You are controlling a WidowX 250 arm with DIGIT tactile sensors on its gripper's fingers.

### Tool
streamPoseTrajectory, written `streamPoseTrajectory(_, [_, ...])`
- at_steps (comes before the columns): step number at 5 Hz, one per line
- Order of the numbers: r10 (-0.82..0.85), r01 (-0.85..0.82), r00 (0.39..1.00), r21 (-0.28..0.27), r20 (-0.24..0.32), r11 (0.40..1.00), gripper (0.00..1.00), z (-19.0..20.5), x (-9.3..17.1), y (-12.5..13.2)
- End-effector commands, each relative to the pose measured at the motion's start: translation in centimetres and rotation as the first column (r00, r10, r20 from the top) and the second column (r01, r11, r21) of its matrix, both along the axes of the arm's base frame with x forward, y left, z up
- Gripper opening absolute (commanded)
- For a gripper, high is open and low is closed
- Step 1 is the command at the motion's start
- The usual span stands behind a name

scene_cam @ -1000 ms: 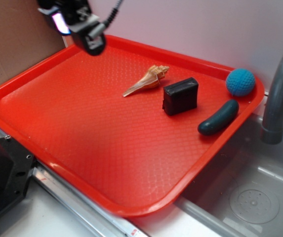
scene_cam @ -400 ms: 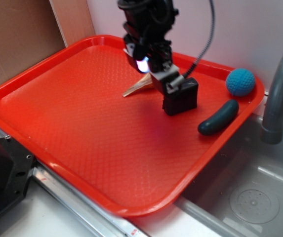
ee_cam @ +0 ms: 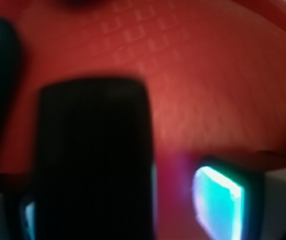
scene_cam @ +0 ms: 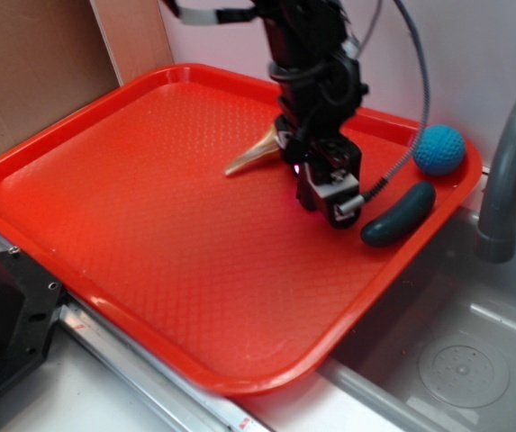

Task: Grab the black box.

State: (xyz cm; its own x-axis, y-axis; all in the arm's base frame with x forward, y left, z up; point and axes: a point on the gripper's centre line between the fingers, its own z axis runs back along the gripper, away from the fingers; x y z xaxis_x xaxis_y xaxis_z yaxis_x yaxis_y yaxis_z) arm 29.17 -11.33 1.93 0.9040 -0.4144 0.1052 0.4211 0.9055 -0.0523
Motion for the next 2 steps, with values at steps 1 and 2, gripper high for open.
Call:
streamPoseTrajectory(1, [-0.013, 0.016, 0.997, -0.029, 0.079, 0.999, 0.00, 2.0, -0.3, -0.5])
streamPoseTrajectory(2, [0.004, -0.001, 0.998, -0.042, 0.070, 0.999, 0.00, 5.0, -1.8, 0.9])
